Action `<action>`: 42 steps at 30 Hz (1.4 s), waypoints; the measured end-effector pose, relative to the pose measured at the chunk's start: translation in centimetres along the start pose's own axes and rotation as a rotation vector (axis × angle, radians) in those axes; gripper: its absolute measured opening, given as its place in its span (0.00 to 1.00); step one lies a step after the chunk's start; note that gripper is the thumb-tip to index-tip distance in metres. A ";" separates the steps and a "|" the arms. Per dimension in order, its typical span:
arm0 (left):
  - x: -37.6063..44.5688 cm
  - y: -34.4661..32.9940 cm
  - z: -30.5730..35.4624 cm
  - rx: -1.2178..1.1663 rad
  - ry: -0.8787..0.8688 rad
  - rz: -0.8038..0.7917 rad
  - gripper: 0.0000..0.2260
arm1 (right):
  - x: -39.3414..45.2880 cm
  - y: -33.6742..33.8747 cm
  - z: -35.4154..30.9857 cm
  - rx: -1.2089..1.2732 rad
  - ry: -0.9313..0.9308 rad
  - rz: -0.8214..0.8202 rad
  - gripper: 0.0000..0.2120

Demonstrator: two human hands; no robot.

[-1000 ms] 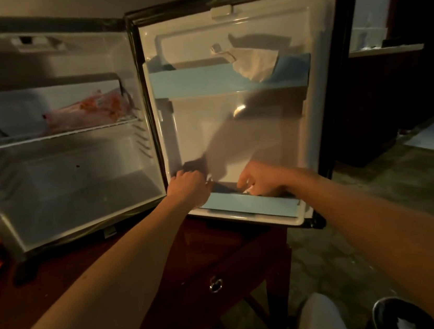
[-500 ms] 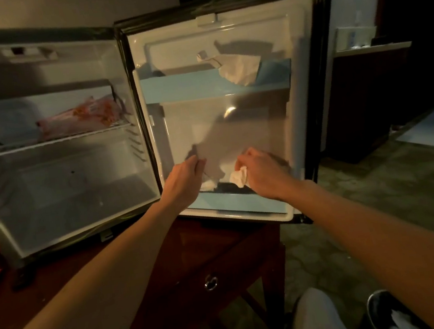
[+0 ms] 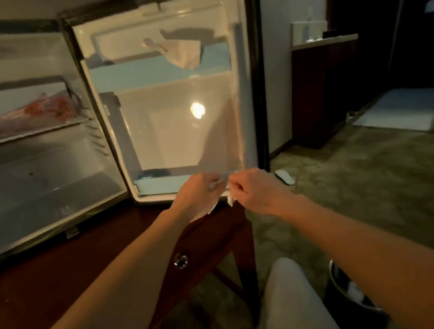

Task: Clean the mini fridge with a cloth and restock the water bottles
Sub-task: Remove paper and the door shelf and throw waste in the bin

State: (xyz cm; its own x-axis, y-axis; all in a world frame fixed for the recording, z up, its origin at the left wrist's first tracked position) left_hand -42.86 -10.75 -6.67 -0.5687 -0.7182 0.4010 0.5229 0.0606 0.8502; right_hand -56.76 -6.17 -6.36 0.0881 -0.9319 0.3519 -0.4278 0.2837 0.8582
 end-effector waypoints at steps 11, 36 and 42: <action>0.8 -17.4 9.4 -0.048 -0.202 -0.343 0.14 | -10.4 -1.3 18.5 -0.146 -0.457 -0.028 0.10; 11.1 -57.1 11.3 -0.329 0.200 -0.669 0.11 | -20.0 -16.6 53.9 0.275 -1.210 -0.086 0.08; 12.5 -62.9 9.0 -0.387 0.173 -0.751 0.27 | -19.0 -21.3 58.4 0.285 -1.279 -0.044 0.16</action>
State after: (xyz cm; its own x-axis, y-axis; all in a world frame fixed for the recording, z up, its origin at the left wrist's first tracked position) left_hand -88.58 -17.30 -52.10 -0.7621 -0.5707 -0.3057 0.2443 -0.6907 0.6806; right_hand -101.83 -7.69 -53.09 -0.7363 -0.5380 -0.4103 -0.6342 0.3374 0.6957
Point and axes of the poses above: each hand's wrist, its own x-axis towards the middle knuckle, its own y-axis out of the back of the hand, z = x × y, the point moved 4 cm from there along x, towards the middle knuckle, and after that the axes turned 12 degrees about -y, right-handed, at the moved point
